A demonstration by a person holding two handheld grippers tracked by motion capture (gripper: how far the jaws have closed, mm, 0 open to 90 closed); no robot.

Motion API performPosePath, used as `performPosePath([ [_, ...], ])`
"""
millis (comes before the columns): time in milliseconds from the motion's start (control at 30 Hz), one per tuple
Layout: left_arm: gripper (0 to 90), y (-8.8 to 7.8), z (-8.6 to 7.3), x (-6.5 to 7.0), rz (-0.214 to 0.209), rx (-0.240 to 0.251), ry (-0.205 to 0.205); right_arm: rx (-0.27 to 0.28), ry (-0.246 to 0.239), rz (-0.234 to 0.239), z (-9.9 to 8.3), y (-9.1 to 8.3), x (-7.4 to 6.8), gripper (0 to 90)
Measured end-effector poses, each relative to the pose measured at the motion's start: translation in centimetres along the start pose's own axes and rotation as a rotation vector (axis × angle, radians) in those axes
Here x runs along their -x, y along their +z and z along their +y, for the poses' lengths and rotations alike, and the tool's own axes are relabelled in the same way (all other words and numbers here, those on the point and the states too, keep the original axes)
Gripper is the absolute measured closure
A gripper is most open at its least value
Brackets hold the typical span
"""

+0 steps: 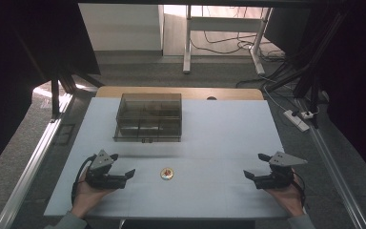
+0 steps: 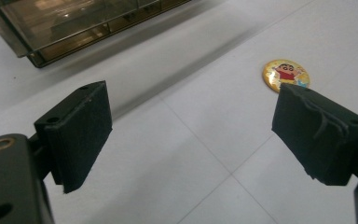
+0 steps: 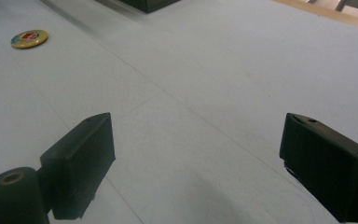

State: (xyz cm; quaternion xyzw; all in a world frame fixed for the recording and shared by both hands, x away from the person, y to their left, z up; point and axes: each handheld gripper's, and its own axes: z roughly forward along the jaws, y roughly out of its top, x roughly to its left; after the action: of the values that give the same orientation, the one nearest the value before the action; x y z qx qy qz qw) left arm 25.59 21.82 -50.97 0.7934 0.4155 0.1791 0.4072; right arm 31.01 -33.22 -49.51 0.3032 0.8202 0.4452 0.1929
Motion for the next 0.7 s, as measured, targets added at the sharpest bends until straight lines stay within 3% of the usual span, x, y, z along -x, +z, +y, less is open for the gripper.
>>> performPosePath([
  [200,12.1,0.02,-0.05,0.06,0.013,-0.011,-0.002,-0.008,-0.021,0.008,0.02,0.09,-0.44,10.4],
  [300,11.6,-0.08,-0.11,0.03,-0.007,-0.004,-0.02,-0.02,-0.028,-0.002,-0.06,0.27,-0.46,10.5],
  [700,11.9,0.01,-0.29,-0.12,-0.005,-0.011,-0.007,-0.038,-0.019,-0.015,-0.17,0.56,-0.3,11.1],
])
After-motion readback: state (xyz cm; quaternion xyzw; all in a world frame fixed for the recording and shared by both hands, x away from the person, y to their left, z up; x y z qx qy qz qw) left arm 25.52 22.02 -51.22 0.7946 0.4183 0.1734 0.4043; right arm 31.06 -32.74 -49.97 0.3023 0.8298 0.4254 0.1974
